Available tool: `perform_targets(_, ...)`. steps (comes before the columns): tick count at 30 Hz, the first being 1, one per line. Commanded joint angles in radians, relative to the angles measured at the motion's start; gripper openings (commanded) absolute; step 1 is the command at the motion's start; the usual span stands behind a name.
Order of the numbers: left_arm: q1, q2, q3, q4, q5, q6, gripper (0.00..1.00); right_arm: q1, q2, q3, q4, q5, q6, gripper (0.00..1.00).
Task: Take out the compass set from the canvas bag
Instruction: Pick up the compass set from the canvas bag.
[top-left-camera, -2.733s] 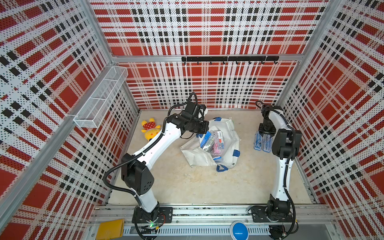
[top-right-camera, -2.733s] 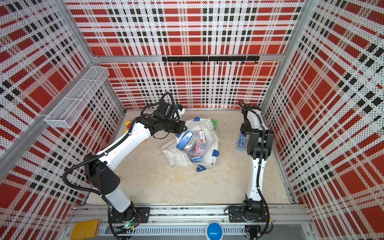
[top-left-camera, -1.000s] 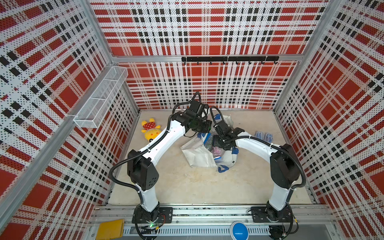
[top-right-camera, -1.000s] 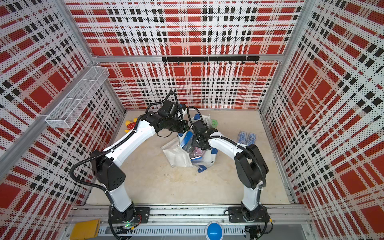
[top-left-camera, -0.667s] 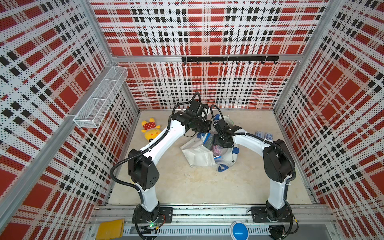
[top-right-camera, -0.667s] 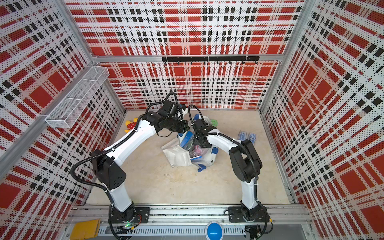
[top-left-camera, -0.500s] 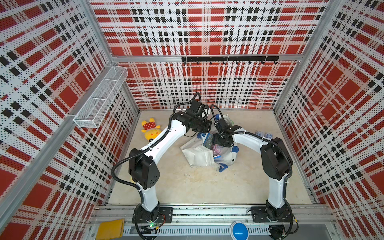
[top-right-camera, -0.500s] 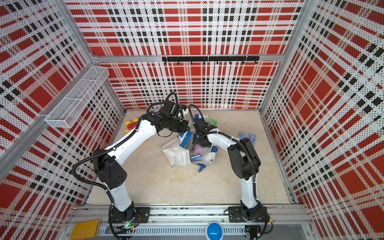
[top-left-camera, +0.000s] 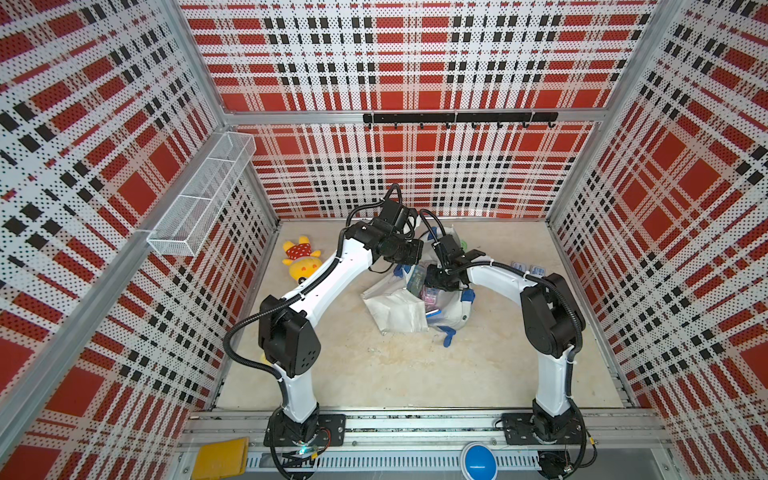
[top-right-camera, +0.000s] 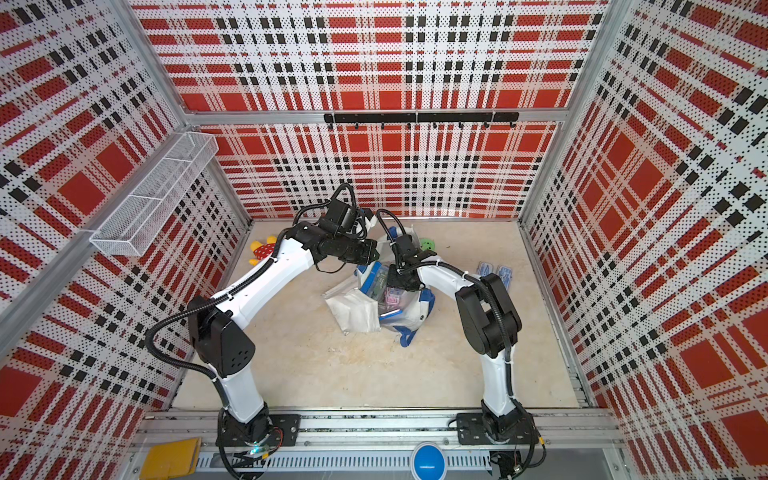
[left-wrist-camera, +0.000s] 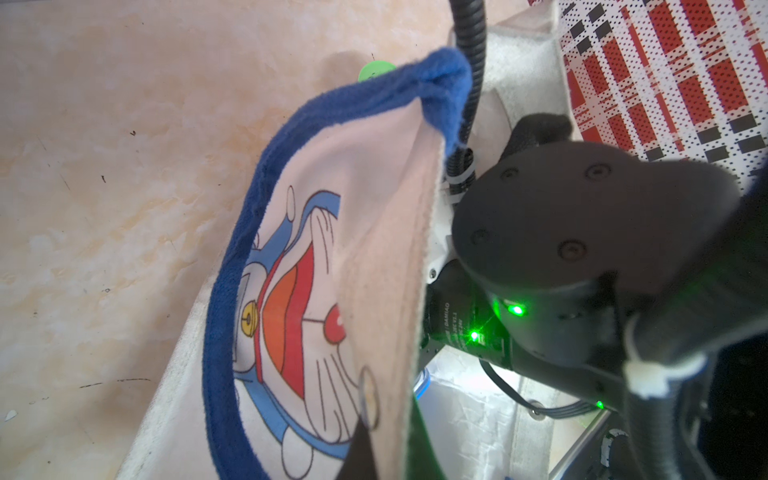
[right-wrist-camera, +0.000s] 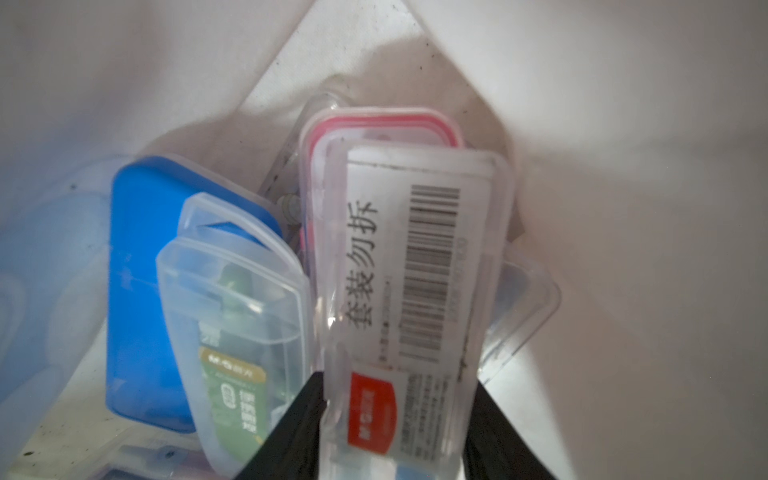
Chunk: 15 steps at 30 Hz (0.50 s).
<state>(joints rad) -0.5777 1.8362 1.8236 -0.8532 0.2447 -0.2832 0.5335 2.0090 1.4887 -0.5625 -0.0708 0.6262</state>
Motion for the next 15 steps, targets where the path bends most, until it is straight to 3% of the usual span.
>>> perform_targets(1, -0.003, -0.017, 0.049, 0.017, 0.027, 0.003, 0.0, -0.016, 0.07, -0.006, -0.055, -0.009, 0.001, 0.49)
perform_targets(6, -0.006, -0.021, 0.049, 0.017, 0.028, 0.003, 0.0, -0.015, 0.08, -0.005, -0.057, -0.014, 0.006, 0.52)
perform_targets(15, -0.009, -0.036, 0.039, 0.015, 0.017, -0.028, 0.0, -0.014, 0.041, -0.003, -0.076, -0.014, -0.001, 0.33)
